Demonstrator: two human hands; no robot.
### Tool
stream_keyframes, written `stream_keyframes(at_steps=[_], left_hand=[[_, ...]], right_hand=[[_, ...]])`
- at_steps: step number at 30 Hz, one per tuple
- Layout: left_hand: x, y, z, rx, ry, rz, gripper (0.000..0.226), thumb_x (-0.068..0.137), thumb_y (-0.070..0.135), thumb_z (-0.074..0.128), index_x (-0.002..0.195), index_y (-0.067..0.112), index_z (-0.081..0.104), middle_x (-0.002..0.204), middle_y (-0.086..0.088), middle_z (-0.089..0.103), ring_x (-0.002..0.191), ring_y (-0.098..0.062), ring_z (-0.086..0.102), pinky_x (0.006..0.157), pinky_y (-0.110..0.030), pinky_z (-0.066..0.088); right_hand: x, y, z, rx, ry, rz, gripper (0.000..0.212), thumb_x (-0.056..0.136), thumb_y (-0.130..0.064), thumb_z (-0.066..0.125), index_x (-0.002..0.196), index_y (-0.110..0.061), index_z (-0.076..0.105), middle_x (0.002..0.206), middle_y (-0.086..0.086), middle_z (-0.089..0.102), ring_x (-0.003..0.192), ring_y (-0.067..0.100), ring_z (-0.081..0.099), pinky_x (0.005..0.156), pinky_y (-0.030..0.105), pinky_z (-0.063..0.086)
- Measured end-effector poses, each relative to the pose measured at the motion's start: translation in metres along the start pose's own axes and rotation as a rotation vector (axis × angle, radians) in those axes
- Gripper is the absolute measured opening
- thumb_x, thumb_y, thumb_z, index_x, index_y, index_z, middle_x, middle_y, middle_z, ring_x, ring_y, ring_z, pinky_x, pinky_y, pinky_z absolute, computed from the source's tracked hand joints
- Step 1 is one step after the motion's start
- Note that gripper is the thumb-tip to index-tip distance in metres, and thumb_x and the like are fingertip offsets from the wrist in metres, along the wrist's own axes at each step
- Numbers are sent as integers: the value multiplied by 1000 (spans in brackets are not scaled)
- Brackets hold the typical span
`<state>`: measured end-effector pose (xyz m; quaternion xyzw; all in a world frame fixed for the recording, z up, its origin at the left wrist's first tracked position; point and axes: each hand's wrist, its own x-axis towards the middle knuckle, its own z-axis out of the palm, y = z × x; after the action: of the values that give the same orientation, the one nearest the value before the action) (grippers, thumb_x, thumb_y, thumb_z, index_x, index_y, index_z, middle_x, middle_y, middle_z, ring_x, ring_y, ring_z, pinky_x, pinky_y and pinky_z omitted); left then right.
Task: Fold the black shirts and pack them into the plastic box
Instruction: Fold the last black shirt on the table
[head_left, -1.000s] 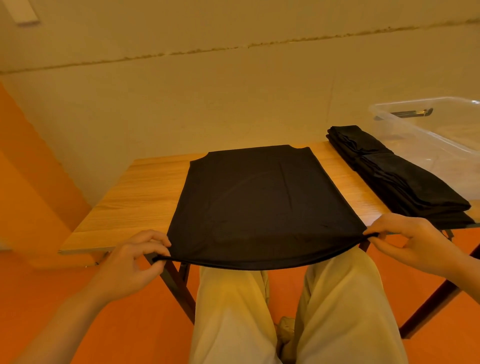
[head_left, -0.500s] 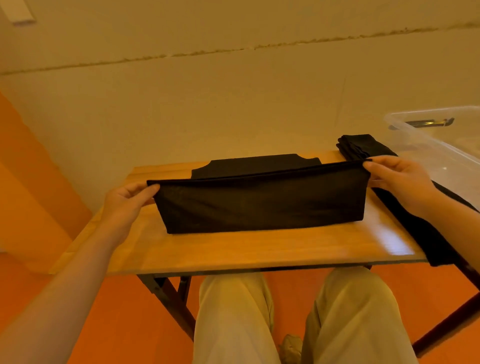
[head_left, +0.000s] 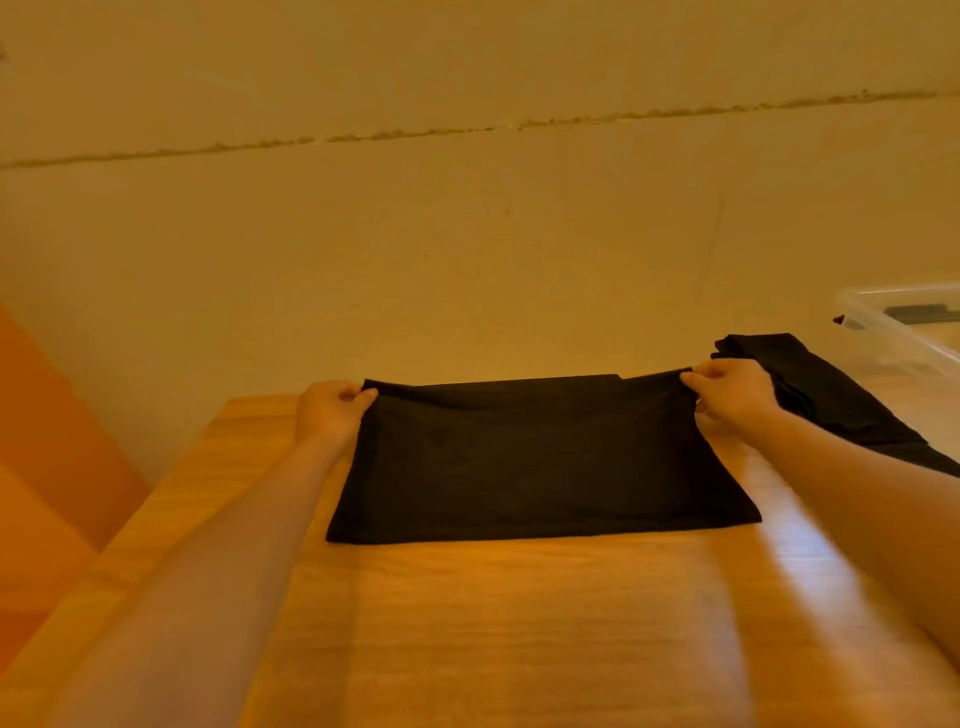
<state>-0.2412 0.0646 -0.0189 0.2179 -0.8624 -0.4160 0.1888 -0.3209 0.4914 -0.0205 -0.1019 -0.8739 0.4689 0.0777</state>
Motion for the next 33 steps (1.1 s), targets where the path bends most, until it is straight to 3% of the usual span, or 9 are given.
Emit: stream_keyframes(at_steps=[5, 8, 12, 16, 18, 21, 24, 31, 33], left_hand=[[8, -18, 29, 113, 41, -27, 22, 96, 32, 56, 97, 13, 68, 93, -5, 65, 91, -24, 61, 66, -28, 42], [9, -22, 32, 272, 143, 9, 34, 96, 35, 55, 120, 12, 61, 119, -8, 62, 108, -27, 57, 86, -36, 45], [-14, -15, 31, 463, 88, 357, 45, 97, 40, 48, 135, 15, 49, 143, -7, 45, 133, -25, 39, 110, -42, 24], [-55, -15, 29, 654, -251, 583, 73, 89, 71, 19, 151, 32, 23, 161, 7, 11, 147, -12, 6, 118, -38, 3], [-71, -20, 27, 723, -391, 499, 85, 78, 78, -1, 152, 37, 6, 161, 10, -5, 147, -8, -10, 117, -36, -6], [-91, -24, 18, 809, -451, 379, 88, 73, 81, -8, 151, 38, -6, 160, 10, -13, 145, -7, -16, 117, -35, -10], [-118, -26, 5, 847, -468, 366, 86, 71, 82, -11, 147, 41, -14, 158, 11, -18, 144, -8, -19, 118, -36, -10], [-193, -21, -30, 871, -562, 324, 101, 47, 88, -27, 140, 46, -25, 149, 15, -33, 140, -7, -28, 118, -36, -13], [-204, -16, -38, 877, -576, 294, 96, 58, 88, -20, 144, 46, -19, 152, 15, -28, 142, -7, -23, 119, -35, -10]], right_hand=[[14, 10, 16, -218, 72, -83, 30, 94, -29, 57, 96, -1, 69, 81, 16, 67, 78, 31, 63, 75, 43, 53], [12, 10, 20, -356, 130, -140, 29, 96, -34, 53, 109, -10, 64, 94, 9, 67, 89, 27, 62, 73, 38, 50], [-14, 1, 23, -443, 80, -471, 26, 96, -33, 48, 107, -15, 65, 101, 5, 68, 81, 18, 63, 65, 29, 50], [-59, 4, 36, -602, -209, -640, 50, 96, -46, 43, 139, -21, 47, 147, 0, 42, 134, 17, 40, 110, 34, 32], [-77, 9, 40, -689, -382, -556, 64, 93, -58, 28, 150, -29, 25, 159, -5, 15, 146, 11, 11, 120, 38, 9], [-99, 14, 33, -791, -480, -510, 78, 83, -72, 4, 151, -35, 4, 159, -12, -4, 145, 6, -9, 120, 38, -4], [-125, 20, 20, -817, -475, -522, 89, 70, -79, -12, 149, -39, -4, 156, -16, -11, 143, 3, -14, 119, 36, -8], [-181, 34, -13, -839, -512, -519, 91, 62, -82, -16, 144, -44, -12, 151, -21, -20, 141, 1, -20, 118, 32, -10], [-189, 38, -20, -837, -479, -493, 89, 67, -82, -14, 146, -41, -8, 151, -19, -18, 141, 2, -17, 117, 29, -8]])
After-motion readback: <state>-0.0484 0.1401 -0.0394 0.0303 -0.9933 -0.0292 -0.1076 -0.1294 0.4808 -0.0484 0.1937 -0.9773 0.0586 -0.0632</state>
